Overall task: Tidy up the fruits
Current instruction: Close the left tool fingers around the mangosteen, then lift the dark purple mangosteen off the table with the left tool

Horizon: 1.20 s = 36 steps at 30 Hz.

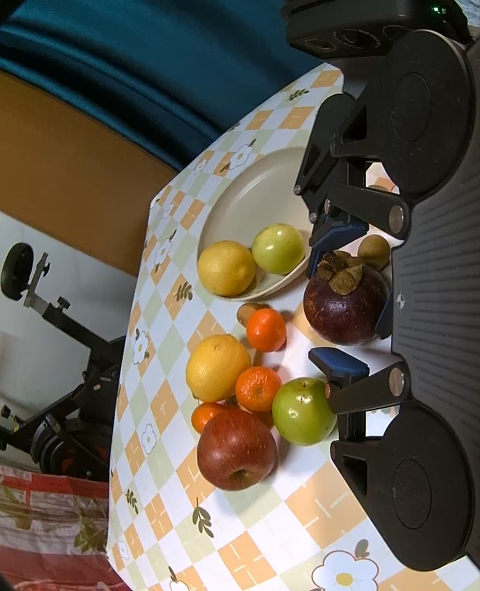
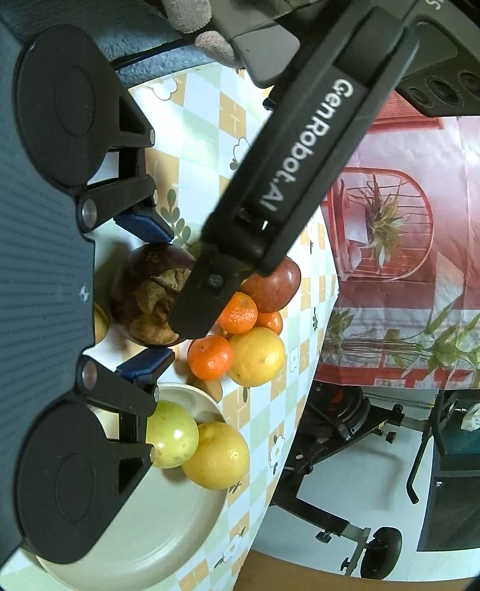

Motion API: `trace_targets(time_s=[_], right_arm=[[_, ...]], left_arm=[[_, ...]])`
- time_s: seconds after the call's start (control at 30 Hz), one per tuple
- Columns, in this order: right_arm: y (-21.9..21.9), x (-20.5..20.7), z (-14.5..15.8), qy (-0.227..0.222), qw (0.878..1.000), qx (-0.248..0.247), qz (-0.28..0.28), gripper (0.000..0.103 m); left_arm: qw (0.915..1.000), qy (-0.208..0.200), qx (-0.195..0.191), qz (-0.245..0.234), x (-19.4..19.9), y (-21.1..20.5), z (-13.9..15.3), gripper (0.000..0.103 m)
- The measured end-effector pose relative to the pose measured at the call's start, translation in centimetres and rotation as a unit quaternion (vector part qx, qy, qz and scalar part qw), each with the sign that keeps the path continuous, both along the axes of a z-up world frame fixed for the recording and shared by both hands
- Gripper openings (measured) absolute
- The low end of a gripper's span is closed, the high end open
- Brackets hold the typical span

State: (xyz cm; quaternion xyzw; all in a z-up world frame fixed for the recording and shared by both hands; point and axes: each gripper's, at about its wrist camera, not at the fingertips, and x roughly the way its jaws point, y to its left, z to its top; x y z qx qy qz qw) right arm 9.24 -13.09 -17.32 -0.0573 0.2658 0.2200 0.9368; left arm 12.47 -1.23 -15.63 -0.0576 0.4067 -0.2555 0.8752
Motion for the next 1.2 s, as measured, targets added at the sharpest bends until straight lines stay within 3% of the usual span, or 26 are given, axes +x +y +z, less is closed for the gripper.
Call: trace_targets(time_s=[0.57, 0.73, 1.2], right_arm=[[-0.1, 0.2, -0.4, 0.008, 1.0, 0.023, 0.003, 0.065], [-0.4, 0.2, -0.5, 0.009, 1.0, 0.028, 0.002, 0.065], [-0.3, 0.2, -0.4, 0.01, 1.0, 0.029, 0.001, 0.065]], left_arm=[[0.9987, 0.0, -0.021, 0.046, 0.3, 1.4, 0.5, 0.062], [0.9994, -0.004, -0.028, 0.021, -0.1, 0.9, 0.5, 0.072], [0.9998, 0.018, 0.012, -0.006, -0.1, -0.4, -1.3, 0.072]])
